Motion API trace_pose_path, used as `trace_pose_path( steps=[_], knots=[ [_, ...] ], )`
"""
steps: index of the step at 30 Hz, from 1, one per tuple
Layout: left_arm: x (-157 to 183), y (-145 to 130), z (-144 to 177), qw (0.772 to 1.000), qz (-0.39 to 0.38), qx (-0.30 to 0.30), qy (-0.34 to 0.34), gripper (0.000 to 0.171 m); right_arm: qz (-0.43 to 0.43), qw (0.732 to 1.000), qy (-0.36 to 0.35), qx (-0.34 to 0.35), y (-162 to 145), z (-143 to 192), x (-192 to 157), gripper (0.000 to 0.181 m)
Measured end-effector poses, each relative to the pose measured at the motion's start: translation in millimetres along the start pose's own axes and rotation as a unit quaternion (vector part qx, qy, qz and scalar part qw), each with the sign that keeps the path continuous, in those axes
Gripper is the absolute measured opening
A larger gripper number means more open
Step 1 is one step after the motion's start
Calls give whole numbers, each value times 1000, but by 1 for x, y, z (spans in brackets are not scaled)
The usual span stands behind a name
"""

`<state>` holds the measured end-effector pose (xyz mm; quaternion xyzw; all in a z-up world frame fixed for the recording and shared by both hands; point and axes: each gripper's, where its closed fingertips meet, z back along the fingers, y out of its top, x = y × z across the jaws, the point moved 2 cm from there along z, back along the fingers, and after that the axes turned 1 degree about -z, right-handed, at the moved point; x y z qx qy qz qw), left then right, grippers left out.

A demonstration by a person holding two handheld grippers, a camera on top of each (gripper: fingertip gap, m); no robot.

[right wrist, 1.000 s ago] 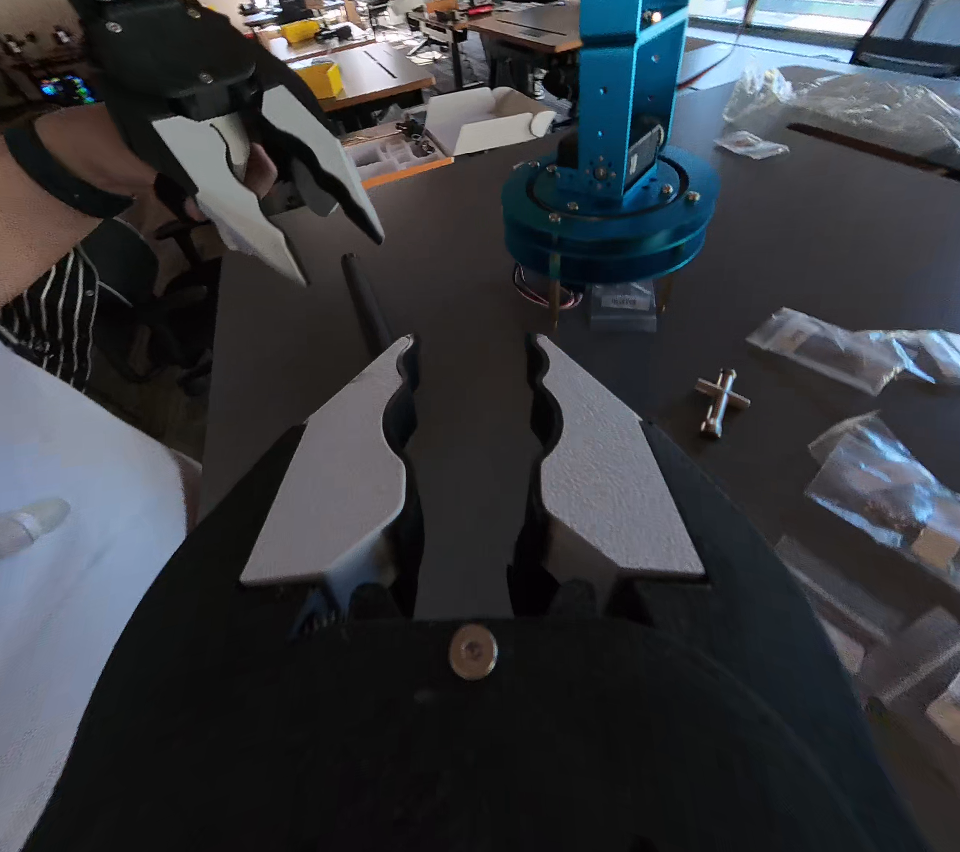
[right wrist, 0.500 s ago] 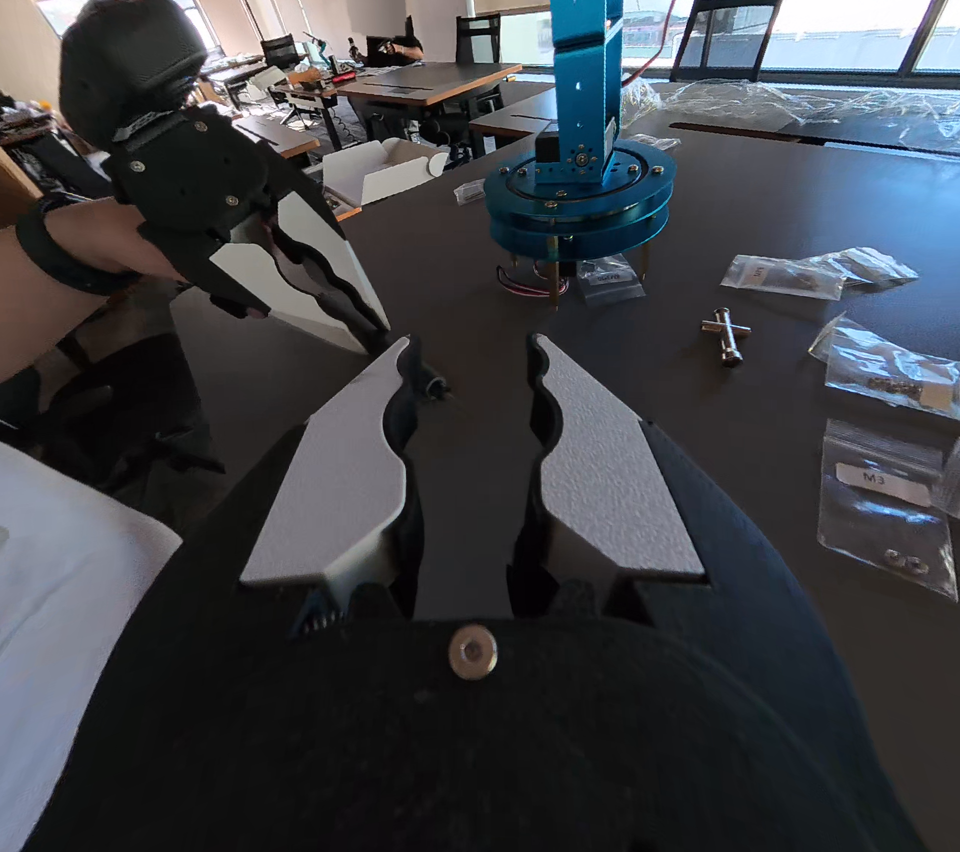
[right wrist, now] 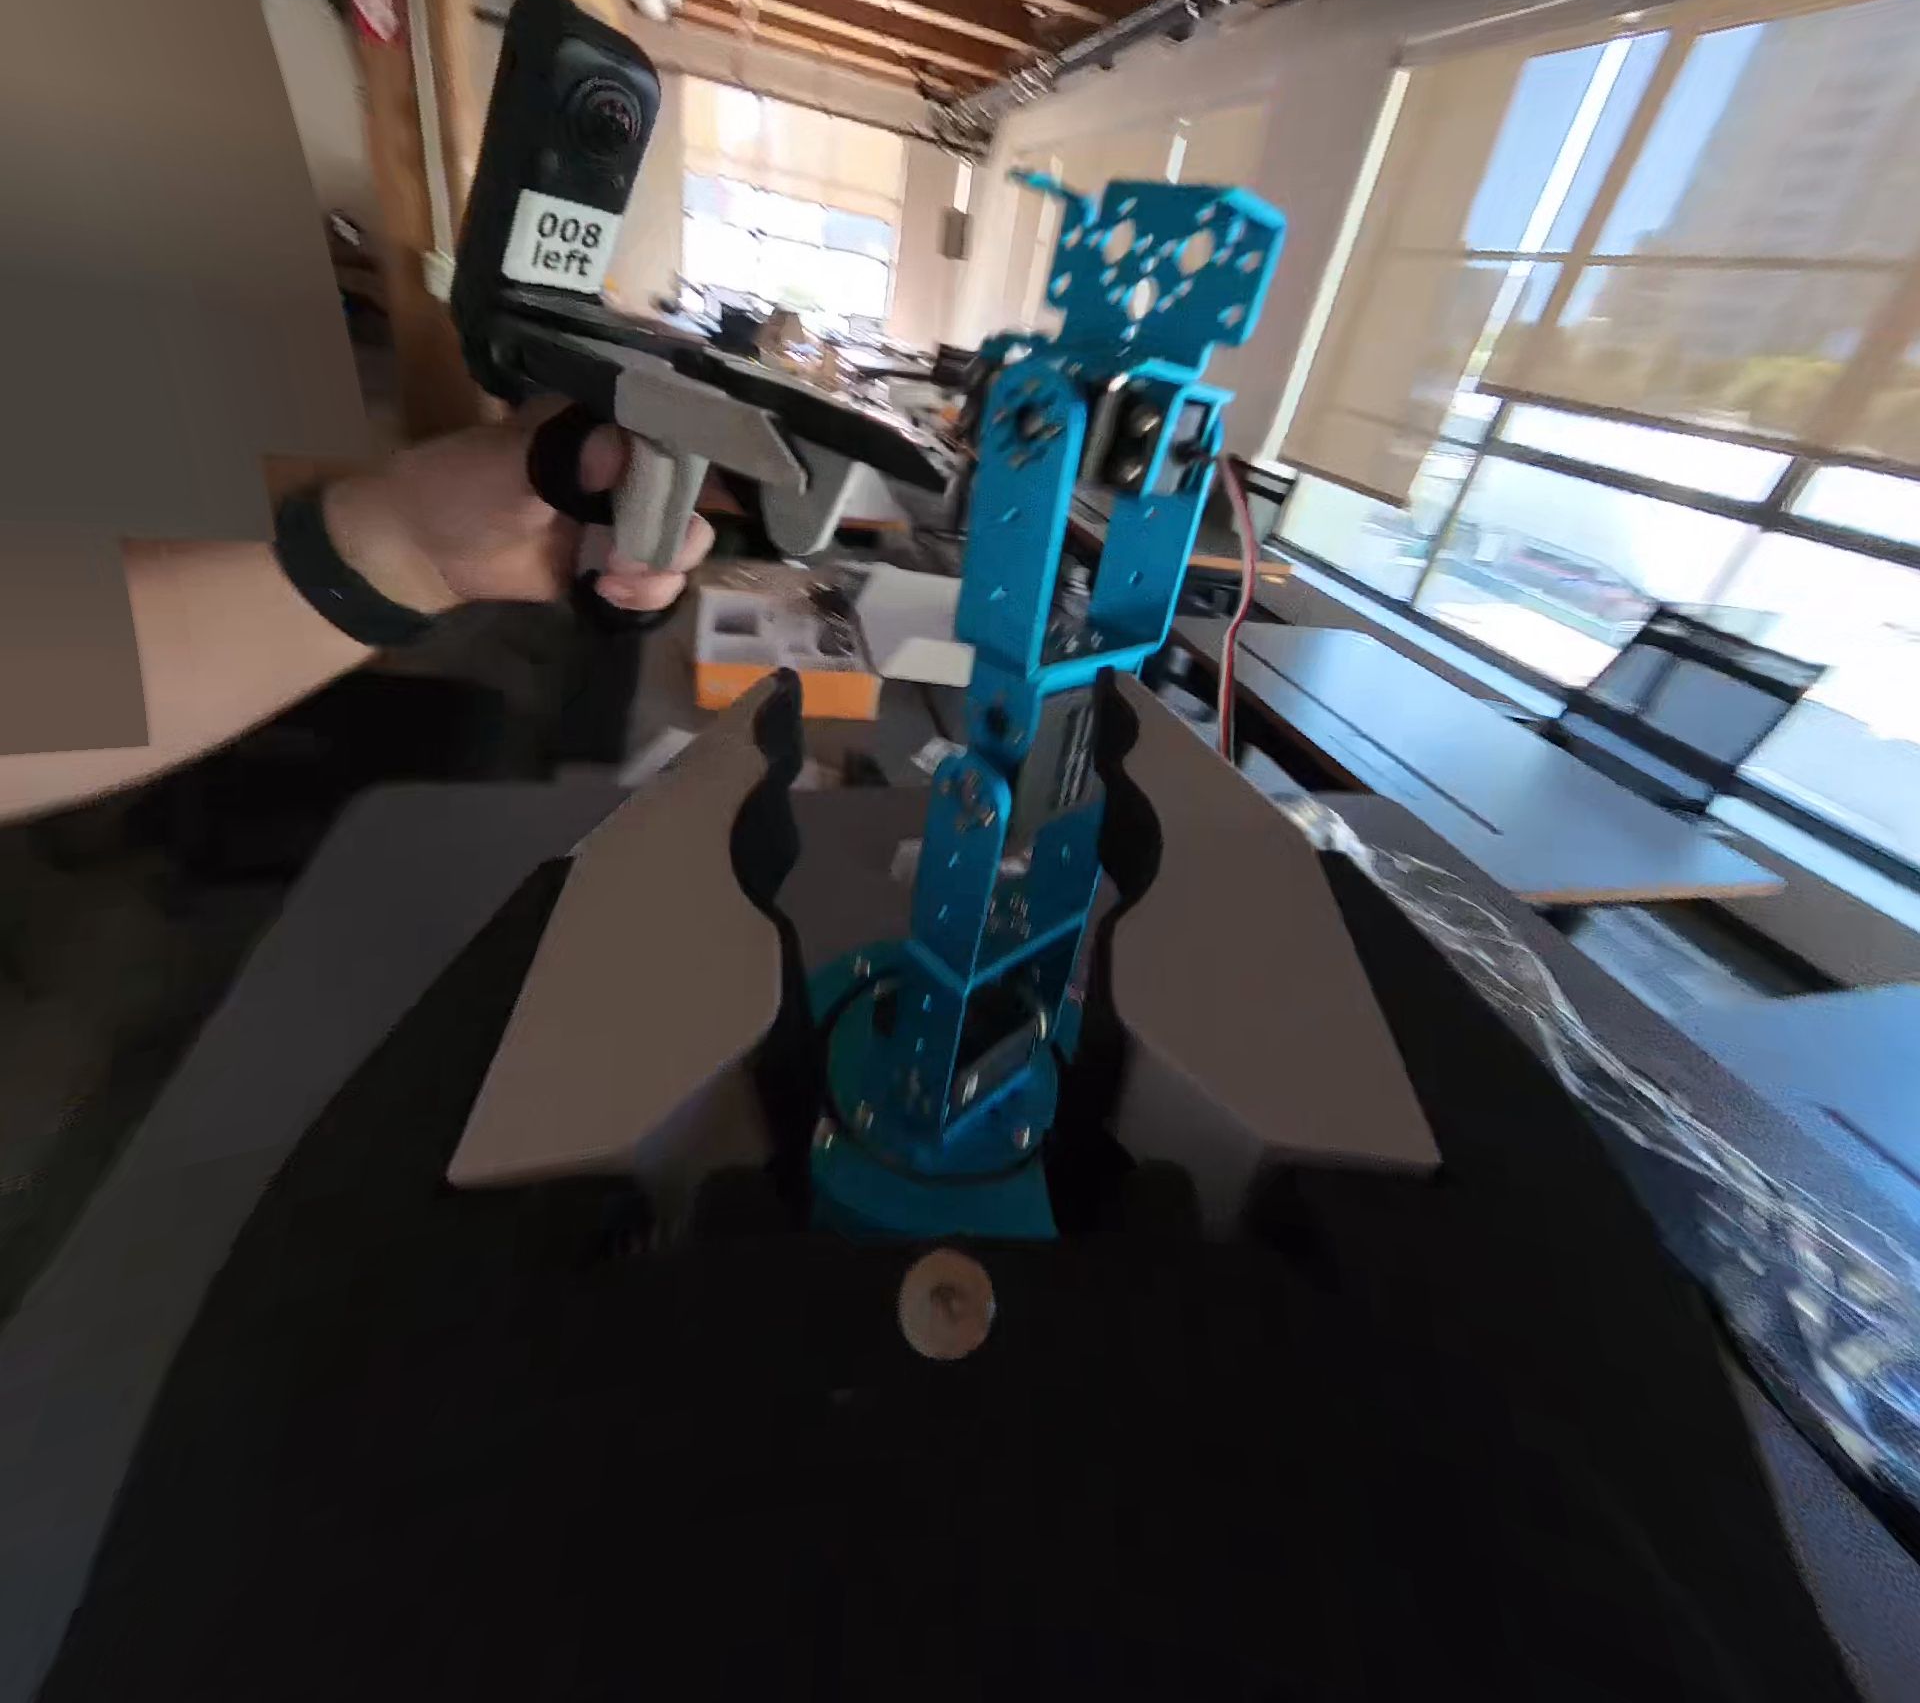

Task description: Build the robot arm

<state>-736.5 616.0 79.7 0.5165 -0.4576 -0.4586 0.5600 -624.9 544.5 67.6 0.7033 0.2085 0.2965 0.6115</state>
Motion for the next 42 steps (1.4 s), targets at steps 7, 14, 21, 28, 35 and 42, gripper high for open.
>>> trace_pose_path(
  steps=[7, 14, 21, 28, 35, 42],
  knots=[
    [1, 57, -50, 997, 6, 66, -33, 68, -70, 993, 79, 60, 15, -36, 34, 64],
    [17, 56, -65, 996, -14, 53, -77, 28, -105, 986, 122, 43, 11, -42, 31, 36],
    [12, 54, -71, 995, -34, 71, -56, 10, -47, 985, 164, 30, 22, -28, 24, 6],
    [13, 52, -71, 989, -12, 119, -85, 10, -102, 973, 207, 28, 12, -38, 18, 6],
    [10, 51, -75, 994, -38, 63, -81, 10, -218, 935, 271, 71, 10, -40, 20, 2],
    [11, 50, -76, 993, -27, 41, -107, 9, -213, 932, 282, 78, 10, -39, 20, 2]
  ],
)
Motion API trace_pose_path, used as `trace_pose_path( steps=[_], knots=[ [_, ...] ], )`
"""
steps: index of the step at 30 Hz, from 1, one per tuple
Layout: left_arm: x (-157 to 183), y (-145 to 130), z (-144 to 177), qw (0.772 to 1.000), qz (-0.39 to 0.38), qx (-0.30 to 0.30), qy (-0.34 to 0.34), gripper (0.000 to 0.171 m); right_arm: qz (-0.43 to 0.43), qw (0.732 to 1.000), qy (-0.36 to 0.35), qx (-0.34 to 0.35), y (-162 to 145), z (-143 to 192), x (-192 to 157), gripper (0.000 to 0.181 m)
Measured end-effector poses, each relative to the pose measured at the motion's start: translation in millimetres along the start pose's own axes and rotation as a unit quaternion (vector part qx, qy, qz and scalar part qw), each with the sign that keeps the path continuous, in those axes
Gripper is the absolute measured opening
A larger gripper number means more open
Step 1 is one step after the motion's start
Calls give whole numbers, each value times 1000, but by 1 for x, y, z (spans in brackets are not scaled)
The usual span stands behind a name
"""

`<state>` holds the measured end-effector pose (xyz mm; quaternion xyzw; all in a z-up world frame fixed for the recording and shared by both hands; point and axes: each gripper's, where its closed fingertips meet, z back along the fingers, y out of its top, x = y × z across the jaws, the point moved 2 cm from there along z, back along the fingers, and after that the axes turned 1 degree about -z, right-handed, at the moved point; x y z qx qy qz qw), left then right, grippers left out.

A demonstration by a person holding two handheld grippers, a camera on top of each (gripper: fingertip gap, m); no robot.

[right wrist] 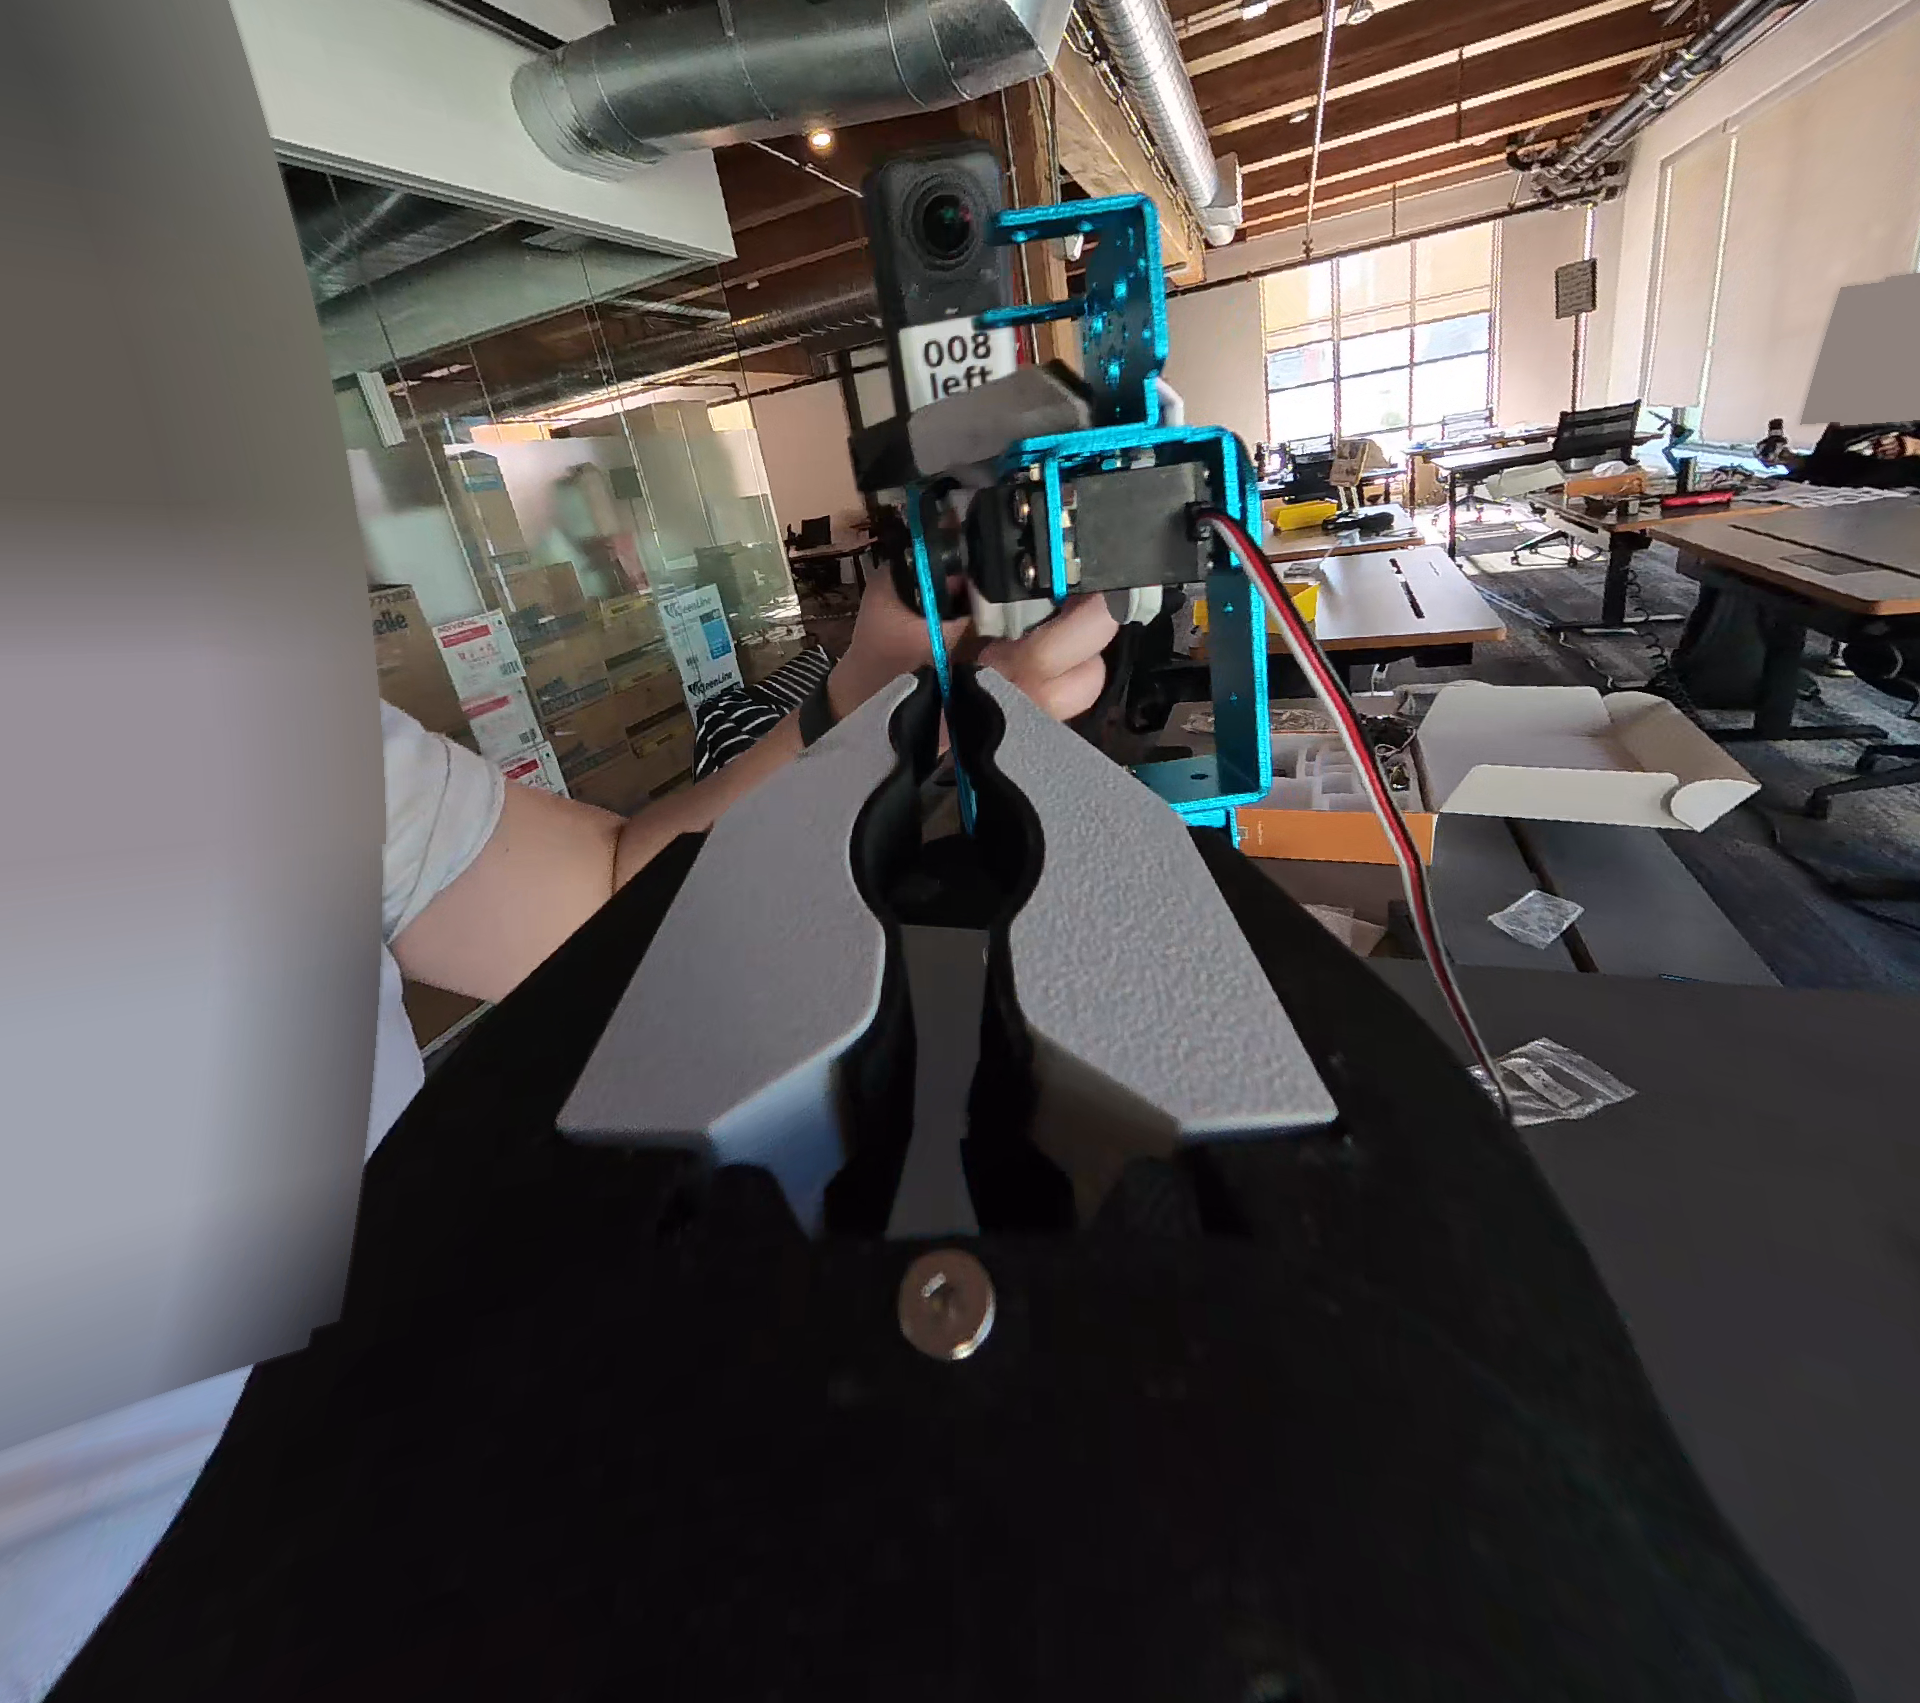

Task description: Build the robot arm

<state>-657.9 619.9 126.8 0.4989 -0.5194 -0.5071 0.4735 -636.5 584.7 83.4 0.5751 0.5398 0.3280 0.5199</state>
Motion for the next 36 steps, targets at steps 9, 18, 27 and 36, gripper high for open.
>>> trace_pose_path(
  steps=[9, 18, 27, 36],
  knots=[
    [1, 1, -1, 999, -18, -28, 4, 0, -15, 1000, 18, 4, 1, 4, 0, 3],
    [1, 2, -1, 997, -30, -72, 19, 0, -11, 1000, 15, 2, 0, 5, 0, 3],
    [2, 7, 5, 999, -28, -38, 26, 21, -21, 1000, 20, 6, 0, 6, 0, 3],
    [32, -28, 98, 997, 35, 5, 71, 40, -4, 999, -18, 26, 17, 23, 1, 14]
  ],
)
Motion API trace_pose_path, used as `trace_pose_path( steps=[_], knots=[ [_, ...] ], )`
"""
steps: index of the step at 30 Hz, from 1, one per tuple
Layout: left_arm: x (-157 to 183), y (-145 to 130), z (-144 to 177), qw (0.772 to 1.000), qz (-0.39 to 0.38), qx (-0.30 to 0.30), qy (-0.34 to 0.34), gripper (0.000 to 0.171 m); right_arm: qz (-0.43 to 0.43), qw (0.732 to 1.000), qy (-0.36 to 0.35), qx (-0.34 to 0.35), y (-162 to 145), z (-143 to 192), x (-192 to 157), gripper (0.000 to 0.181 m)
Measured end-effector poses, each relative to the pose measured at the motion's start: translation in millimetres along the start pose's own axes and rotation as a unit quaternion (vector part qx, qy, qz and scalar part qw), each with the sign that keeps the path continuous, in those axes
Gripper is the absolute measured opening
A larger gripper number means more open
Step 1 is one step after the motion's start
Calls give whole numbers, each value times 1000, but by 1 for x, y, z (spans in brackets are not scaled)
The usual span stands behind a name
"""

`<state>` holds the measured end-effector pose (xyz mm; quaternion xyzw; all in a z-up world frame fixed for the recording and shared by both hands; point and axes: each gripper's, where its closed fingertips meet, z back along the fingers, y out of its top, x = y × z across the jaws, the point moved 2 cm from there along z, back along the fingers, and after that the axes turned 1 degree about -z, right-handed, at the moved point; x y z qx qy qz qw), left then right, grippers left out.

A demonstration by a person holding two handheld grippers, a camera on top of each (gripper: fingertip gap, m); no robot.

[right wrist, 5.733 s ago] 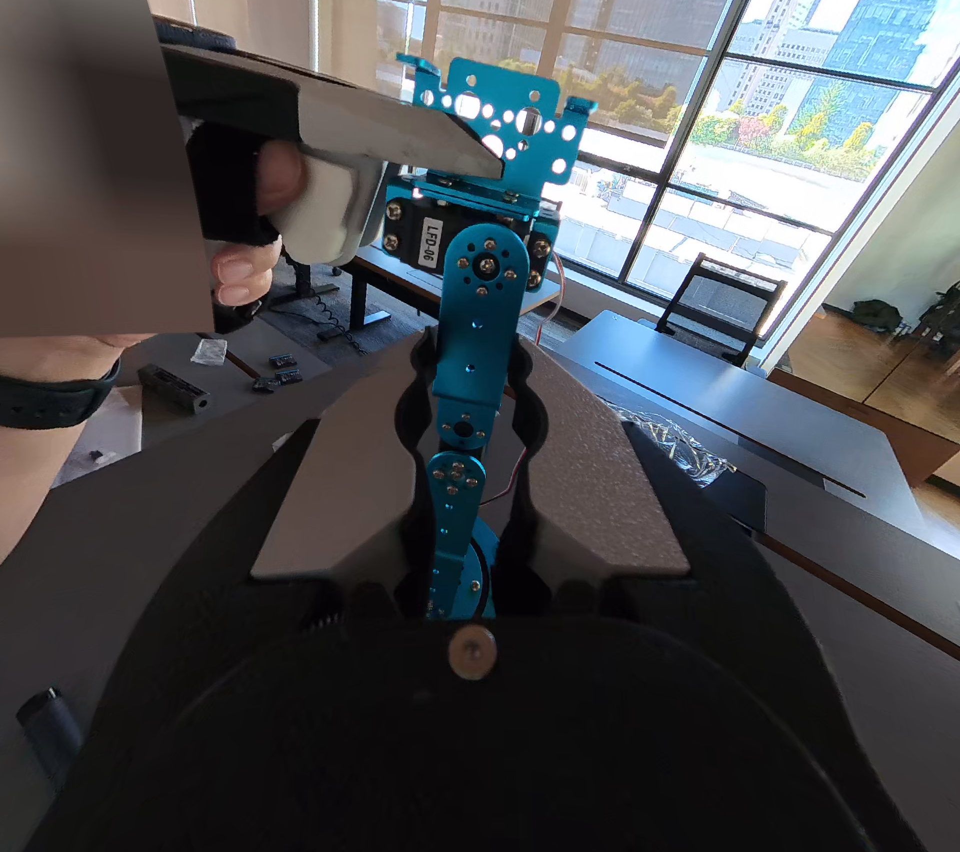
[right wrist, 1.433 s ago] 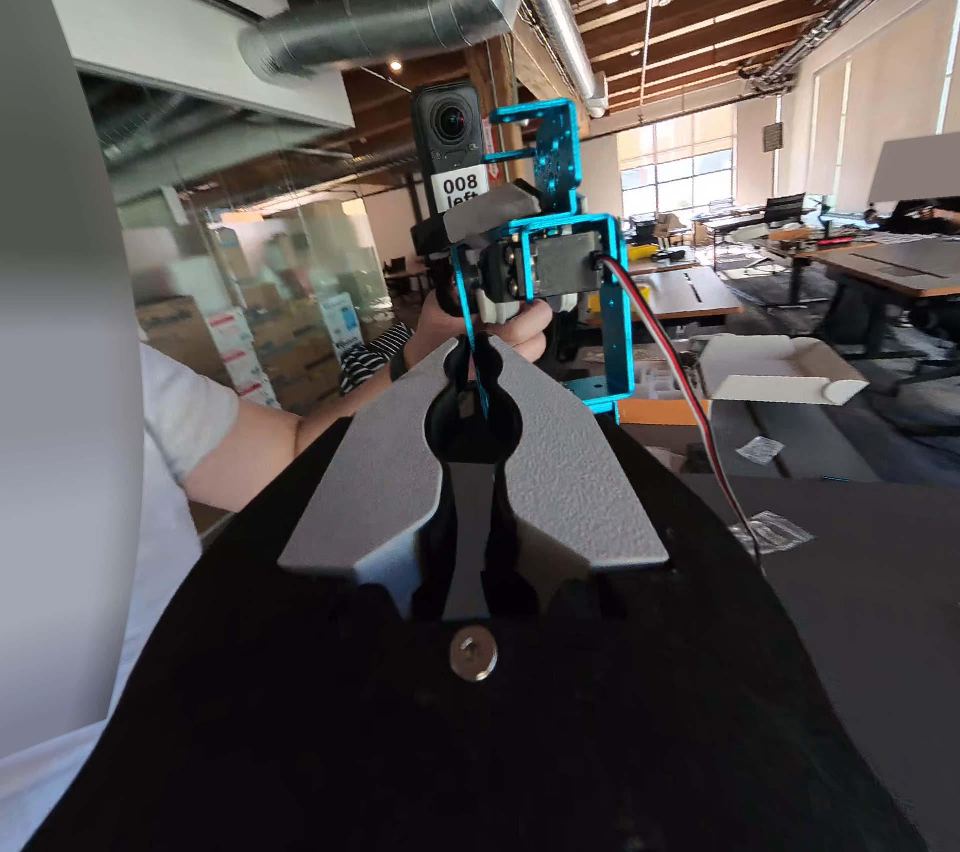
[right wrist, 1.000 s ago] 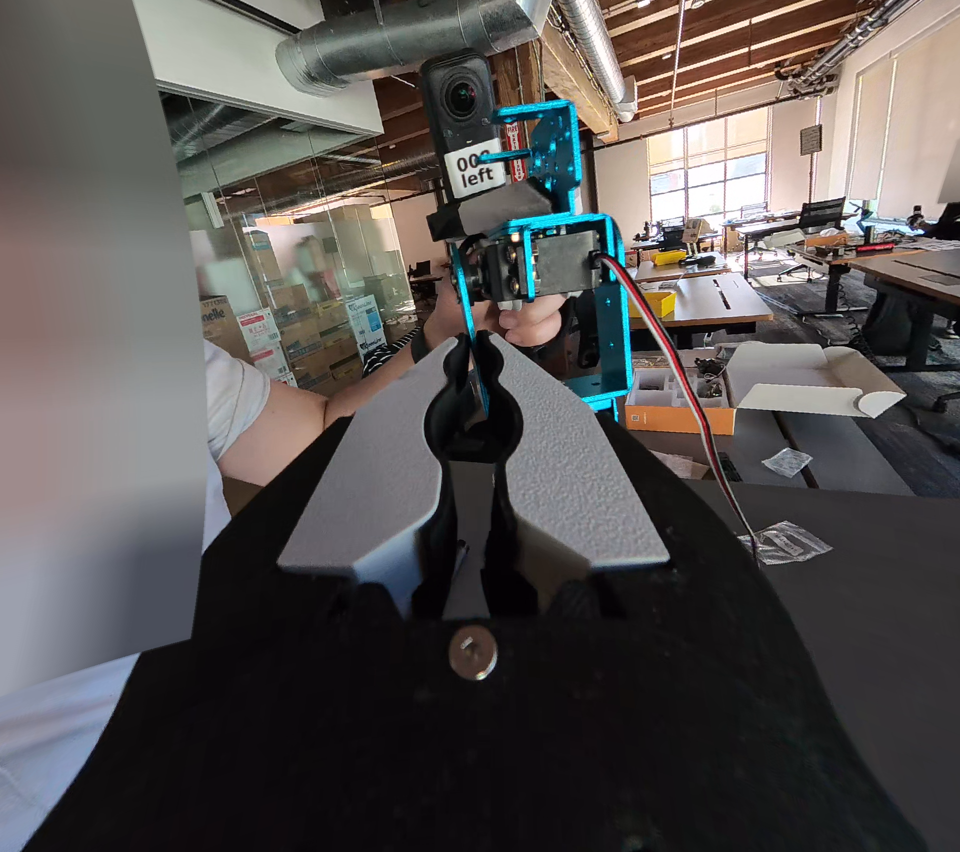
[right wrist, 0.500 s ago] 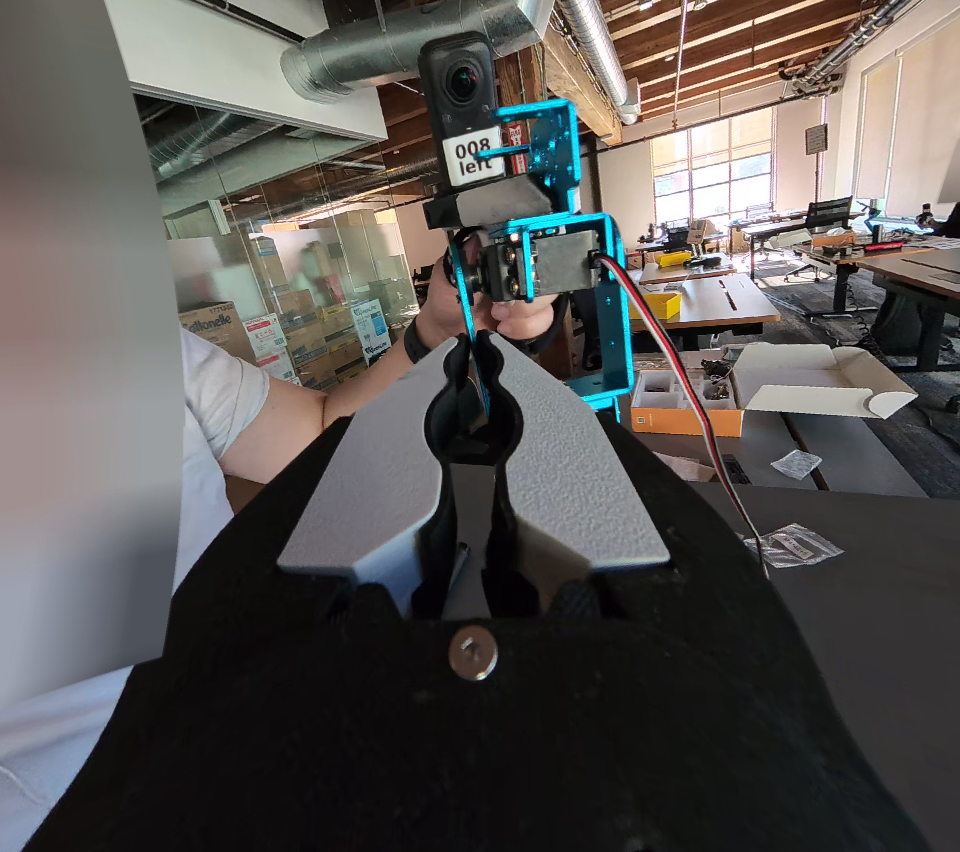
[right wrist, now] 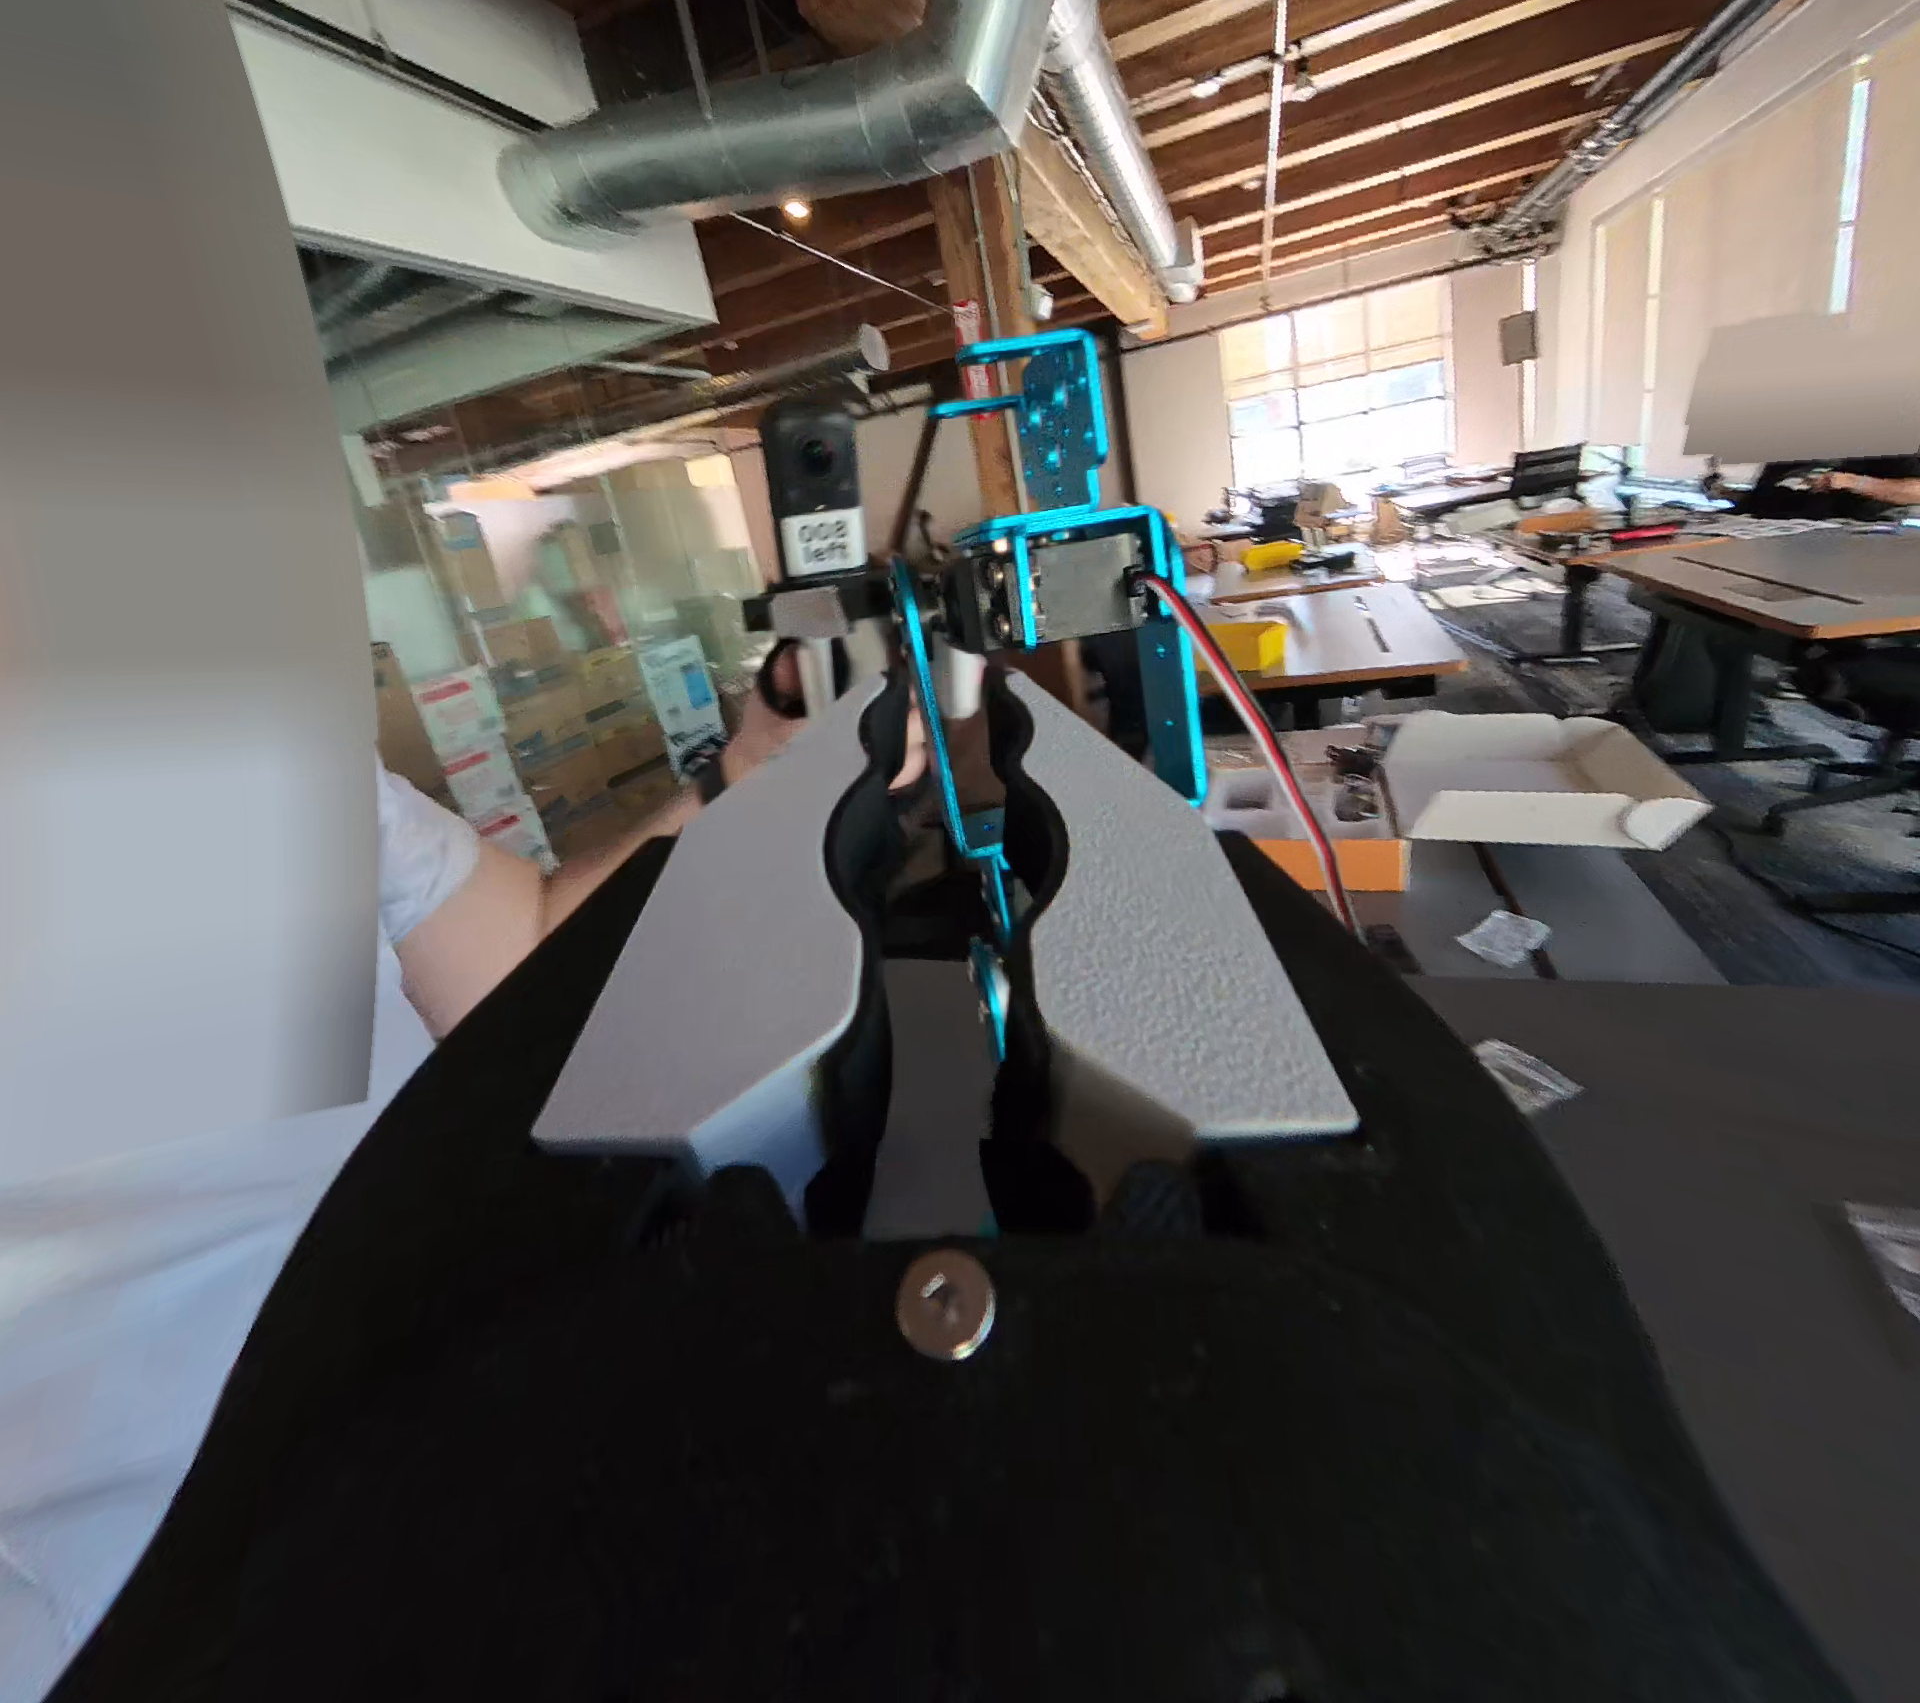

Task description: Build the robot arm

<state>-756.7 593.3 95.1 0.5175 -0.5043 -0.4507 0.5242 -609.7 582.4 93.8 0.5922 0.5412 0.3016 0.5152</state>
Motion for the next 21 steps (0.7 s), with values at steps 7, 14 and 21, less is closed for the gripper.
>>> trace_pose_path(
  steps=[7, 14, 21],
  knots=[
    [33, -91, 59, 990, 116, -43, -64, 39, 74, 981, -175, -50, -5, 24, -31, 27],
    [33, -183, 75, 968, -46, -233, -87, 48, 53, 934, -325, -139, -107, 21, -76, 28],
    [45, -227, 49, 922, -119, -320, -181, 47, -63, 911, -377, -156, -153, 2, -82, 31]
  ],
)
